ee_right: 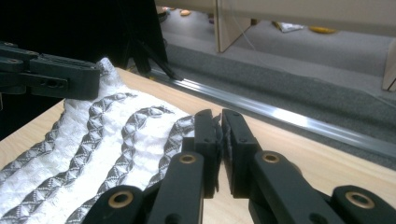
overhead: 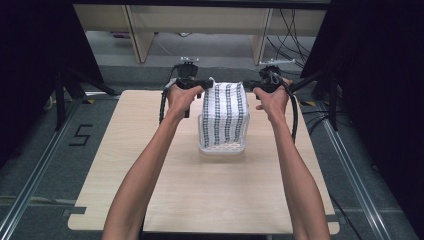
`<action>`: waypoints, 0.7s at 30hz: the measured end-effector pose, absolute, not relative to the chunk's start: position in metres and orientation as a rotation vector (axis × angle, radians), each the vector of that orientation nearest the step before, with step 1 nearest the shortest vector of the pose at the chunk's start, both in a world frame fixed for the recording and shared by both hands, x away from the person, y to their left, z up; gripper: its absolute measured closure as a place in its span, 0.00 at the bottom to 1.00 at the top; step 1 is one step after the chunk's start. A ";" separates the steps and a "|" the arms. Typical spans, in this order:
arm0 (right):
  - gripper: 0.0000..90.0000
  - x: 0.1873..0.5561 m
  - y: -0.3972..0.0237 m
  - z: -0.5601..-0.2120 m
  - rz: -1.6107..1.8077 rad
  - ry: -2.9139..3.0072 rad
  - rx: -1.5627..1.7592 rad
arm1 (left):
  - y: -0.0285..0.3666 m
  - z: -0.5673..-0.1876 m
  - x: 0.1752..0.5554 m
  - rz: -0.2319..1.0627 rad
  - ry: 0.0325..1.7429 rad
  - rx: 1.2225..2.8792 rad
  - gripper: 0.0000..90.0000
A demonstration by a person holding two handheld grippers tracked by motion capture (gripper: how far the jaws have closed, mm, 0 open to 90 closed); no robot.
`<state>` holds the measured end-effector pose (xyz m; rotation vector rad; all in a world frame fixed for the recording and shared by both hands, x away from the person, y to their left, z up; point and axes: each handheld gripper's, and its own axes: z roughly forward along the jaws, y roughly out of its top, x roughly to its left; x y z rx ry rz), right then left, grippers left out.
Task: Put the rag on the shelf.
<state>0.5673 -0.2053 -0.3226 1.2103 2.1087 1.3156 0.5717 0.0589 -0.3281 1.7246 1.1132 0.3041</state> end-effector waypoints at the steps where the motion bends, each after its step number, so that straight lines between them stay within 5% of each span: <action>1: 0.95 0.568 -0.204 -0.326 1.311 2.115 1.244 | 0.060 -0.331 0.573 0.304 1.114 1.741 0.91; 17: 0.91 0.572 -0.201 -0.348 1.222 2.169 1.310 | 0.066 -0.360 0.577 0.265 1.182 1.798 0.87; 21: 0.90 0.574 -0.206 -0.355 1.201 2.161 1.338 | 0.069 -0.367 0.579 0.239 1.233 1.817 0.61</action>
